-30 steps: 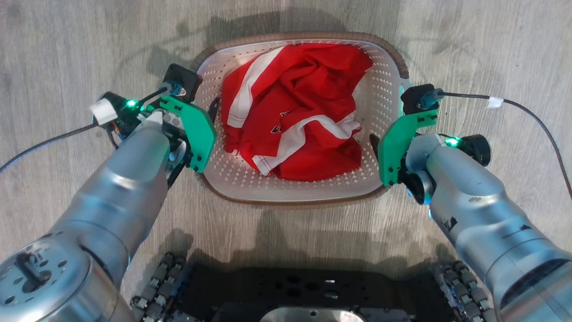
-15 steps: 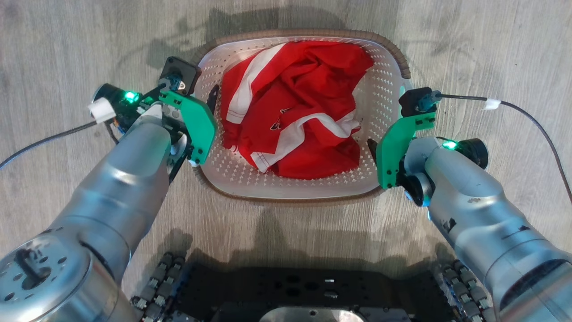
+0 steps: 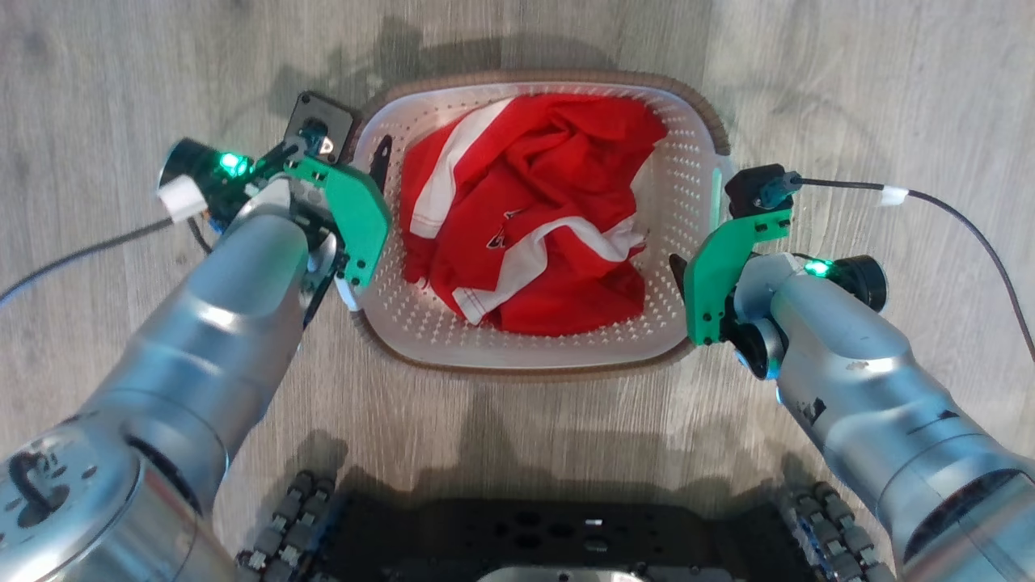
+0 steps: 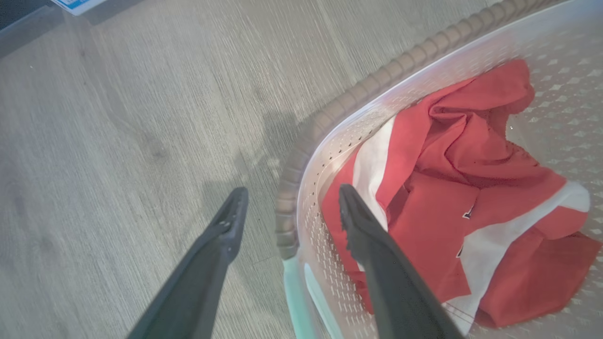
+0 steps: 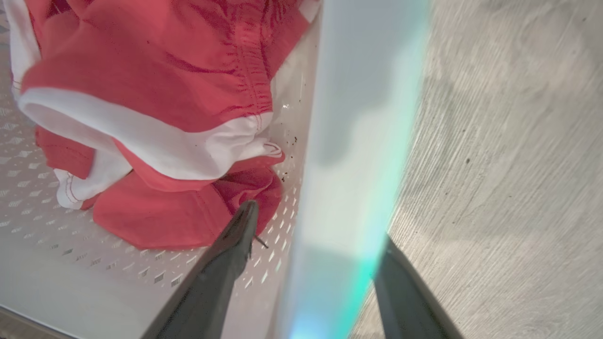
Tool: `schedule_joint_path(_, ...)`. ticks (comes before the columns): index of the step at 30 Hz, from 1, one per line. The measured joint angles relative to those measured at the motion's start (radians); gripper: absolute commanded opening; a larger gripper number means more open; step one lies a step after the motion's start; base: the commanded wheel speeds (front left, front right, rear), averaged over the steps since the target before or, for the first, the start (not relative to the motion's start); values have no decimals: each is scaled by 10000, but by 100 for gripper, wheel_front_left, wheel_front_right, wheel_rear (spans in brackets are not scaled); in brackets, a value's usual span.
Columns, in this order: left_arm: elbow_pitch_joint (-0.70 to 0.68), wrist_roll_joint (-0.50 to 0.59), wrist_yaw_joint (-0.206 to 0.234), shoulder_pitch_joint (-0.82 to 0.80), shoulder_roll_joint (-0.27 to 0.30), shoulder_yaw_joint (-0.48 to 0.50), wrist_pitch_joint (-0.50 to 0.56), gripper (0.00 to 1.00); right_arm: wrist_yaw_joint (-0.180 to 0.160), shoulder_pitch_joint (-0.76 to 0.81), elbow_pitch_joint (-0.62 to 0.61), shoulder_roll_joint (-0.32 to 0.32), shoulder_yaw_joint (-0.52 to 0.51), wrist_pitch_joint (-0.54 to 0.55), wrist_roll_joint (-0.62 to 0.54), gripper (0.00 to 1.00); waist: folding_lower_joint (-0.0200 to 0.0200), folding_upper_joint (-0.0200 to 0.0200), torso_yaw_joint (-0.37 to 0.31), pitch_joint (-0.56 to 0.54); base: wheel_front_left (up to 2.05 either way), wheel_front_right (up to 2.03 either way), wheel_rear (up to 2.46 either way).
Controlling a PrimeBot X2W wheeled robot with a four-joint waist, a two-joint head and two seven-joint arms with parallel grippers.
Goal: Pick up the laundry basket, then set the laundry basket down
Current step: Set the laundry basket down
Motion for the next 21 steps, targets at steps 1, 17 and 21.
schedule_joint_path(1, -6, 15, 69, 80, 0, 88, 0, 100, 0, 0, 17, 0, 17, -38, 0, 100, 0, 0, -14, -87, 0, 0, 0)
schedule_joint_path(17, -1187, 777, 748, 1730, 587, 1325, 2, 100, 0, 625, 2, 15, 380, -1030, 548, 100, -1, 1, -245, -2009, 0, 0, 0)
schedule_joint_path(21, -2027, 1156, 1108, 2449, 963, 1996, 2, 100, 0, 1039, -268, 25, 449, -1676, 821, 100, -1, 1, -332, -2749, 0, 0, 0)
